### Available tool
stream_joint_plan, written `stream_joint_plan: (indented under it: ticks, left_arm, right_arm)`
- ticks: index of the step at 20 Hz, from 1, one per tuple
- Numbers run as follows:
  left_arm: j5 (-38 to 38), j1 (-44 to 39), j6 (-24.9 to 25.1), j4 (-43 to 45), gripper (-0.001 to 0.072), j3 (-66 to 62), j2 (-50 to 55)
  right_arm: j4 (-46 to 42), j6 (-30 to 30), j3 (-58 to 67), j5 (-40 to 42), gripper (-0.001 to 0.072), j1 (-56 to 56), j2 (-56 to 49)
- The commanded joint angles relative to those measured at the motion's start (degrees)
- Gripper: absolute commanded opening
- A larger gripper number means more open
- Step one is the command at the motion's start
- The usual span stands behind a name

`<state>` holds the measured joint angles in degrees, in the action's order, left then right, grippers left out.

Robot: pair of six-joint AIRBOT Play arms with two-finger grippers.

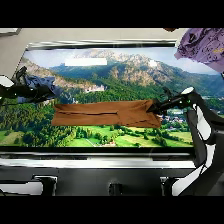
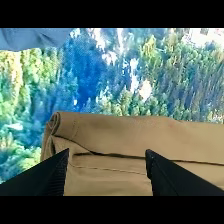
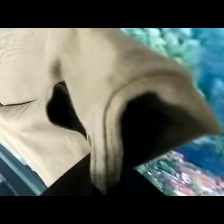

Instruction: Fold the clothes and pants, and hang the long-sleeved shirts on hangers.

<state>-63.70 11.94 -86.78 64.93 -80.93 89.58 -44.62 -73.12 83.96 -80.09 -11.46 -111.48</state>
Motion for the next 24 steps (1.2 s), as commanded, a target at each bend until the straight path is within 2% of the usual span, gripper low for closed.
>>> stream_joint_plan:
  ticks: [1, 3, 4, 9, 12, 17, 24]
  left_arm:
    - [0.0, -0.5, -0.7, -1.4, 0.0433, -0.1, 0.1]
    - [0.0, -2.1, -0.6, -2.8, 0.0059, -0.1, 0.1]
    - [0.4, -3.6, -0.7, -3.1, 0.0016, 0.0, 0.2]
    - [4.2, -15.6, -0.7, -8.7, 0.0016, 0.0, 3.5]
    - [10.0, -24.6, -0.7, -14.4, 0.0015, -0.1, 7.2]
    - [20.8, -38.0, -0.7, -27.1, 0.0015, -1.3, 14.6]
    - [21.7, -50.4, -1.4, -36.9, 0.0015, -18.6, 30.0]
  right_arm:
    - [-1.2, -3.2, 0.2, 0.0, 0.0029, 1.0, 2.9]
    - [-4.5, -7.0, 0.6, 0.1, 0.0029, 1.0, 7.3]
    - [-6.1, -8.6, 0.7, -0.2, 0.0029, 1.0, 9.8]
    - [-12.2, -15.0, 0.7, -0.6, 0.0029, 1.0, 23.0]
    - [-16.1, -19.1, 0.7, -2.4, 0.0029, 1.0, 28.5]
    - [-17.7, -23.3, 2.5, -6.5, 0.0029, 1.0, 33.7]
    - [-17.8, -26.4, 3.7, -10.1, 0.0029, 1.0, 36.0]
